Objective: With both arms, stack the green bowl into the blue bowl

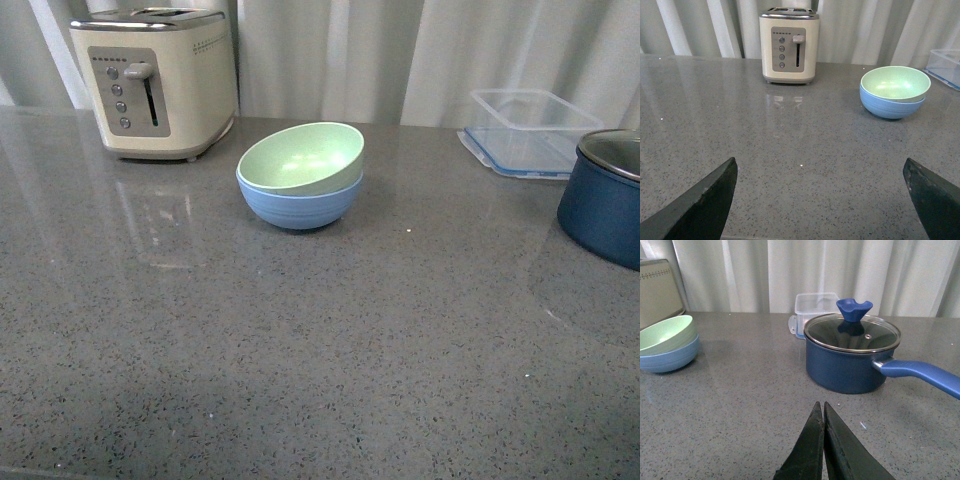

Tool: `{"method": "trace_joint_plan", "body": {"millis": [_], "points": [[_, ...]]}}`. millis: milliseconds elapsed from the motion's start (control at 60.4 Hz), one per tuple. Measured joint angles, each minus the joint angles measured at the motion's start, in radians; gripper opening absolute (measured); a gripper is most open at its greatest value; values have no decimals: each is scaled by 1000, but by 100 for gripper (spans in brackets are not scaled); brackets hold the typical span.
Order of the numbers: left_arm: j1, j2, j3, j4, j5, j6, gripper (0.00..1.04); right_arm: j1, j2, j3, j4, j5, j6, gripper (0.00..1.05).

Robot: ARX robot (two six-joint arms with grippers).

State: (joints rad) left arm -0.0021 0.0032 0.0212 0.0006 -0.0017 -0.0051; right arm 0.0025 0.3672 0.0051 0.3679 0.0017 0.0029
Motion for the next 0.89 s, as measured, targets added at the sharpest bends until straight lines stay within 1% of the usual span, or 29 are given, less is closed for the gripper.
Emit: {"method": "trace_joint_plan", "body": {"millis": [182,563,629,662,894], "points": [[0,0,0,0,0,0,98,0,-84,0,-81,0,0,1],[0,0,0,0,0,0,98,0,-203,0,-201,0,0,1],[0,0,0,0,0,0,98,0,-298,0,-330,-2,0,1],[0,0,0,0,-1,0,98,0,-328,0,-357,-2,0,1],[0,-1,0,0,0,0,98,0,-363,0,-367,-3,0,1]]}}
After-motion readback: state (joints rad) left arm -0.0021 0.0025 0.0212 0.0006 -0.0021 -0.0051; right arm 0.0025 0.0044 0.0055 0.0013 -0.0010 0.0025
